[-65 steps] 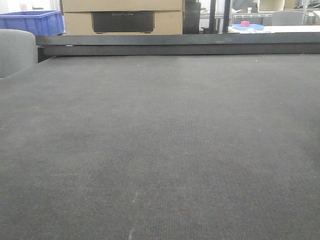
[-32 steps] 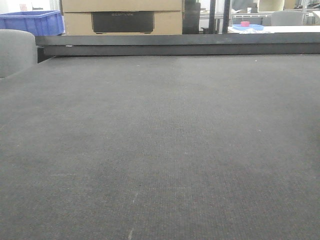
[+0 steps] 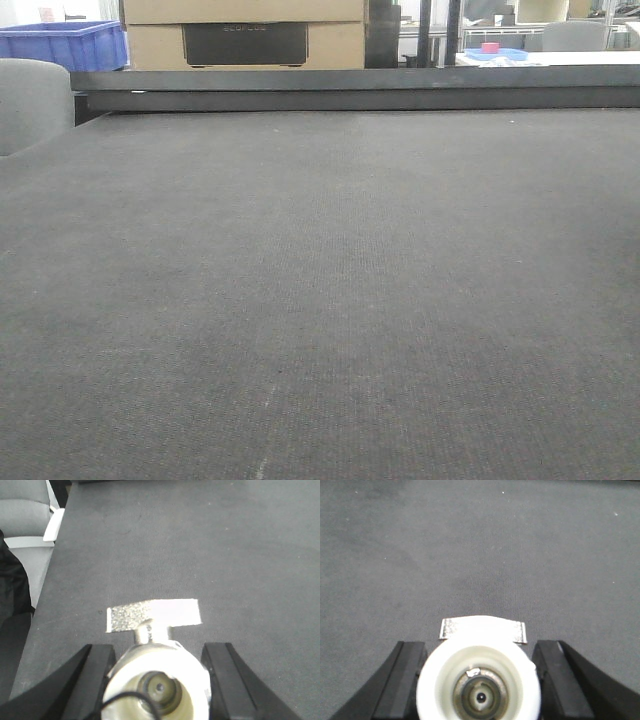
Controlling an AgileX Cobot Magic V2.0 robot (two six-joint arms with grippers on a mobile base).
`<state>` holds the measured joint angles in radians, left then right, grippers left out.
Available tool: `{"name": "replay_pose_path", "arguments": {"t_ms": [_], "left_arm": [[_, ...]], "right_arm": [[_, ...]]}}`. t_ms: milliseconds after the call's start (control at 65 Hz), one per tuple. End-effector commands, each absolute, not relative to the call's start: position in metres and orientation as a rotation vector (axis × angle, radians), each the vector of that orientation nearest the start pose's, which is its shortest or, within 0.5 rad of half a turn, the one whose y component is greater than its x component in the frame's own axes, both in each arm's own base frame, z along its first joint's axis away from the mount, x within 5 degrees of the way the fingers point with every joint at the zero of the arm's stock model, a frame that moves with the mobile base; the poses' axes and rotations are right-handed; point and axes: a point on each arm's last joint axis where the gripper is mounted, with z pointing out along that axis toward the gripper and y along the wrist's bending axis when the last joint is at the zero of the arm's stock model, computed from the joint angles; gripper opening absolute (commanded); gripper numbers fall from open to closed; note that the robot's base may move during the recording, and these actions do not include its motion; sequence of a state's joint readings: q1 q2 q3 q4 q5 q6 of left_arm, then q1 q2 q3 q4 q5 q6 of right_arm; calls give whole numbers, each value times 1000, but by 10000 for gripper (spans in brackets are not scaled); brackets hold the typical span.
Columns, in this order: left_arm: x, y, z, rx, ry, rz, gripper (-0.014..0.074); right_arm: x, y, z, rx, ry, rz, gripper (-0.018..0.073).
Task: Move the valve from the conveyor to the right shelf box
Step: 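Lift both held valves up off the conveyor surface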
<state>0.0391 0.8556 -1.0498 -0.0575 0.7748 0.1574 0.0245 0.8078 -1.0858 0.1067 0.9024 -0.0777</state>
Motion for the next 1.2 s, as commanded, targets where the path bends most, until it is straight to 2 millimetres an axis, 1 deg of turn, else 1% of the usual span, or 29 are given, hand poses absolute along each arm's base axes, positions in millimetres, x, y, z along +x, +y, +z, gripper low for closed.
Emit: {"name": "replay_pose_path", "arguments": {"t_ms": [0,1185], "left_arm": [[157,1,418,93,1999,37,-111],[158,1,421,92,1970,44,-111]], "right_arm": [[135,10,429,-85,2014,85,-153],[135,10,430,-83,2003,87,-153]]}}
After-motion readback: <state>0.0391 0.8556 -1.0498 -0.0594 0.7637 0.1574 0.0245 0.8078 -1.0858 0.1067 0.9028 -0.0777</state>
